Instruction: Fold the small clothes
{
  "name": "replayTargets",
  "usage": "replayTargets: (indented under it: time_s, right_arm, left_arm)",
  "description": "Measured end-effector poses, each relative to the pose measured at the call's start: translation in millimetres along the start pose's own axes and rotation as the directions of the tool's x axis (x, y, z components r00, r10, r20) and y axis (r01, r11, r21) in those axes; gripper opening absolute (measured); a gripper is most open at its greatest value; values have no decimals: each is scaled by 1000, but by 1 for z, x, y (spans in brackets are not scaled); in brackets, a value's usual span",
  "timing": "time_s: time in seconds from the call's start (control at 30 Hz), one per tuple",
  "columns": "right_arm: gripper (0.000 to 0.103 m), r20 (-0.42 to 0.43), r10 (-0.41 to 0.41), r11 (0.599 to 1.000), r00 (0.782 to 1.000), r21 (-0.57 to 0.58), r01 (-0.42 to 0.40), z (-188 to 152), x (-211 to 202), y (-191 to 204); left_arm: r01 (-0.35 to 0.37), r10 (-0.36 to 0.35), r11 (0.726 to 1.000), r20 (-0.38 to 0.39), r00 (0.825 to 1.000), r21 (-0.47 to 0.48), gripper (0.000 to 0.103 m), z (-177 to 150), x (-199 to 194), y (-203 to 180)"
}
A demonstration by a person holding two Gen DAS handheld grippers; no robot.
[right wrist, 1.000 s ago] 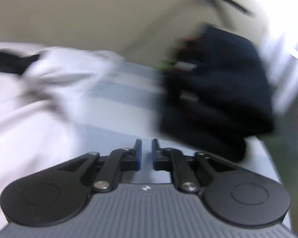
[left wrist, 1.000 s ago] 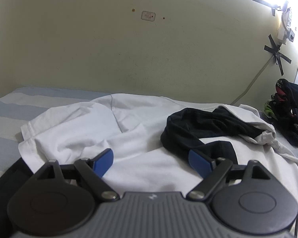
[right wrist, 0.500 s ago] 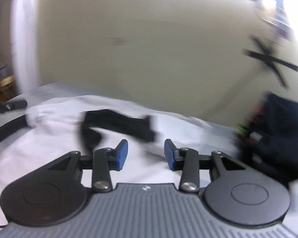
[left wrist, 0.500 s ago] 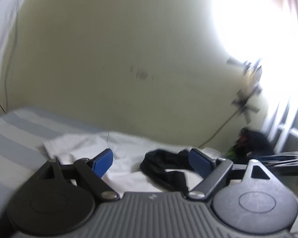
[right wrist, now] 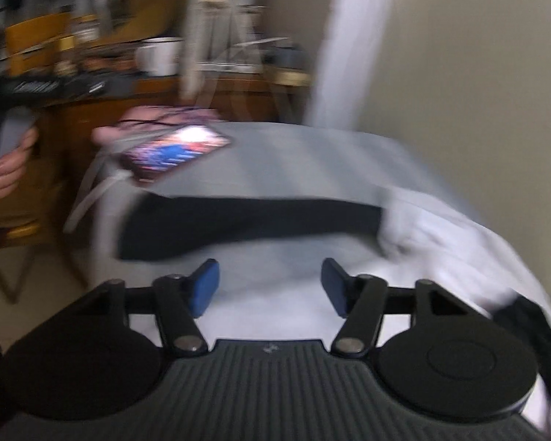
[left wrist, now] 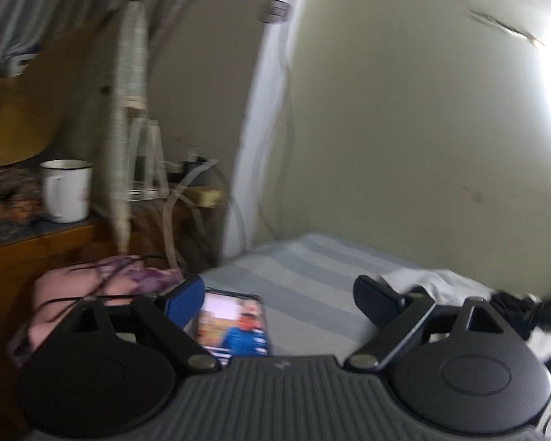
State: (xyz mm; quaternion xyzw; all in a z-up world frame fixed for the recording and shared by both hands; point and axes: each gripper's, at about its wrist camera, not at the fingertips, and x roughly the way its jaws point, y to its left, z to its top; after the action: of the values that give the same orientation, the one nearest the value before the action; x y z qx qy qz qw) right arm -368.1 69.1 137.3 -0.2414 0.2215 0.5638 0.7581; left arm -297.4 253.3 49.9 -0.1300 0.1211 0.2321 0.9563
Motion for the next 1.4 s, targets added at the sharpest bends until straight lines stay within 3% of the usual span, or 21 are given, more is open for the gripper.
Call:
replayTargets:
  time_s: [0.17, 0.37, 0.43, 0.47, 0.5, 0.53, 0.57, 0.67, 0.73, 0.83, 0.9, 0.97, 1.03, 1.13, 1.2, 1.23, 1.3, 1.33, 1.4]
  right_arm:
    - [85, -8, 69, 996, 998, -60, -69, 17, 42, 33]
    - [83, -56, 65, 984, 996, -160, -74, 16, 67, 48]
    - [77, -69, 95, 983, 993, -151, -104, 17, 78, 46]
    - [58, -65, 126, 982, 990, -132, -134, 19, 80, 44]
    - [28, -73, 174, 978, 982, -105, -181, 22, 83, 41]
    - [9, -86, 194, 977, 977, -74, -200, 28, 88, 38]
    - [2, -90, 179, 981, 980, -64, -185, 33, 91, 37]
    - [2, -23, 172, 985, 985, -3, -172, 51, 87, 21]
    - [2, 64, 138, 990, 988, 32, -140, 69, 68, -1]
    - [2, 186, 16, 995, 982, 90, -33, 95, 24, -51]
    - [2, 240, -96, 986, 966, 153, 60, 107, -9, -95]
    - [2, 276, -234, 955, 932, 243, 168, 111, -46, -146]
    - [2, 286, -380, 903, 879, 323, 285, 103, -84, -191]
    - [2, 257, -577, 770, 775, 486, 413, 60, -145, -254]
    - [3, 196, -652, 671, 733, 600, 436, 14, -175, -287]
    - [3, 157, -670, 629, 726, 641, 441, -10, -185, -298]
    - [3, 62, -669, 555, 741, 705, 442, -64, -192, -313]
    - [3, 19, -664, 524, 748, 725, 446, -87, -191, -316]
    - [3, -41, -648, 467, 760, 767, 440, -130, -186, -317]
  left_arm:
    - [-74, 75, 996, 15, 997, -49, 91, 9, -5, 22]
    - [-110, 112, 990, 17, 994, -91, 91, 11, -17, 42]
    - [-116, 118, 989, 15, 993, -96, 91, 9, -16, 44]
    - [-117, 119, 988, 15, 993, -96, 91, 9, -15, 45]
    - [-118, 119, 988, 14, 993, -95, 91, 9, -13, 45]
    - [-119, 120, 989, 13, 993, -93, 91, 9, -12, 44]
    - [-121, 122, 989, 10, 992, -90, 91, 8, -10, 42]
    - [-126, 127, 990, 10, 992, -70, 91, 10, -11, 37]
    - [-133, 134, 990, 15, 991, -56, 91, 11, -10, 34]
    - [-129, 130, 990, 11, 992, -62, 91, 14, -6, 31]
    - [-110, 111, 991, 7, 994, -73, 91, 17, 2, 27]
    - [-82, 82, 994, 0, 997, -75, 91, 19, 12, 18]
    - [-46, 46, 997, -5, 999, -67, 91, 21, 24, 5]
    - [29, -30, 999, -15, 999, -41, 91, 25, 49, -23]
    - [97, -98, 995, -34, 995, -32, 91, 30, 73, -47]
    - [137, -138, 990, -48, 989, -26, 91, 32, 87, -61]
    - [227, -227, 974, -97, 969, -8, 91, 36, 122, -97]
    - [271, -269, 963, -133, 954, -3, 91, 36, 140, -116]
    - [371, -363, 929, -221, 905, -4, 91, 33, 182, -157]
